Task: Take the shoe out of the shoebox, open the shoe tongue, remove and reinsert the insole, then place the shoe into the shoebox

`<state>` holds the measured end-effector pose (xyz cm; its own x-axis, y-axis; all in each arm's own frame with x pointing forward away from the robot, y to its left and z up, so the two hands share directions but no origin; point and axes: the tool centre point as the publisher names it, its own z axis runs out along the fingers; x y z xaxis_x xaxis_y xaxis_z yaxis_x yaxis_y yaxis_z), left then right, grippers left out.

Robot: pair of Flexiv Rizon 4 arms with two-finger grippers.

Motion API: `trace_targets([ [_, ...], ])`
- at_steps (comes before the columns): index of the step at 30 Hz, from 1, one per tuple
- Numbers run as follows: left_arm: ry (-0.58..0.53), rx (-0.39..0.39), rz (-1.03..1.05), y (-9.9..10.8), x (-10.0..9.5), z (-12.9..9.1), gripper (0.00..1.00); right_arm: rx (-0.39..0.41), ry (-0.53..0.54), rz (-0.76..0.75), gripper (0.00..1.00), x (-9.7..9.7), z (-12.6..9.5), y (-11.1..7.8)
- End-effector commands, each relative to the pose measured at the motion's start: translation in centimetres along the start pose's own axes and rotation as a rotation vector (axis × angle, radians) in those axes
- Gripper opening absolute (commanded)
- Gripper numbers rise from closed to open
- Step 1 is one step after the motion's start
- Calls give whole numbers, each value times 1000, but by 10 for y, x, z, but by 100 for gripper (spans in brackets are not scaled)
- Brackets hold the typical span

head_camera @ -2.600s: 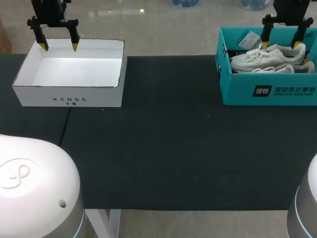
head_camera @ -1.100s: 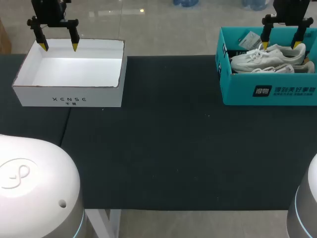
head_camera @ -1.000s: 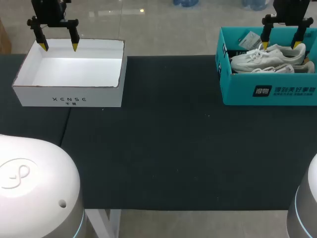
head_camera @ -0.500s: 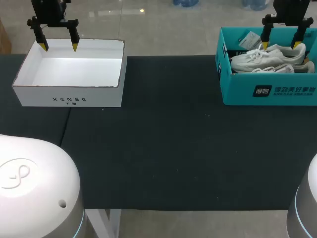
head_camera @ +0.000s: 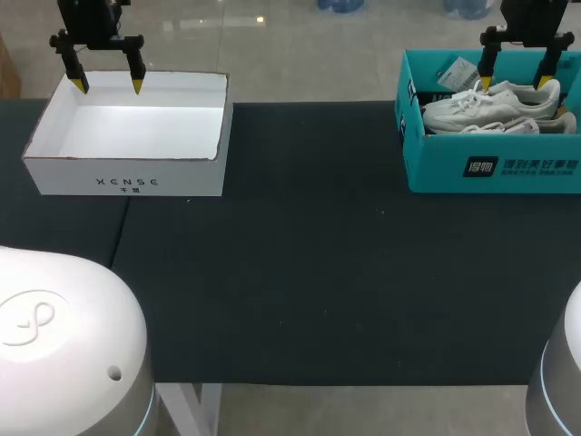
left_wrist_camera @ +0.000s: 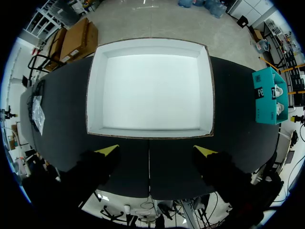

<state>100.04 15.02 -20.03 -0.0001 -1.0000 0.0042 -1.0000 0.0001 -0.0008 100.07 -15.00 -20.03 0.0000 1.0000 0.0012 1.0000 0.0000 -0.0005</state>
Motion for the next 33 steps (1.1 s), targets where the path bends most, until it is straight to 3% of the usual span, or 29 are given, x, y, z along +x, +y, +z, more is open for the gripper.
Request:
trace_targets([
  [1, -2, -1, 0, 0, 0, 0, 100, 0, -1, 0, 100, 0, 0, 0],
  [20, -2, -1, 0, 0, 0, 0, 100, 0, -1, 0, 100, 0, 0, 0],
  [28, -2, -1, 0, 0, 0, 0, 100, 55, -60, 49, 100, -73, 26, -12],
  [33, -2, -1, 0, 0, 0, 0, 100, 48, -60, 28, 100, -101, 38, -13],
])
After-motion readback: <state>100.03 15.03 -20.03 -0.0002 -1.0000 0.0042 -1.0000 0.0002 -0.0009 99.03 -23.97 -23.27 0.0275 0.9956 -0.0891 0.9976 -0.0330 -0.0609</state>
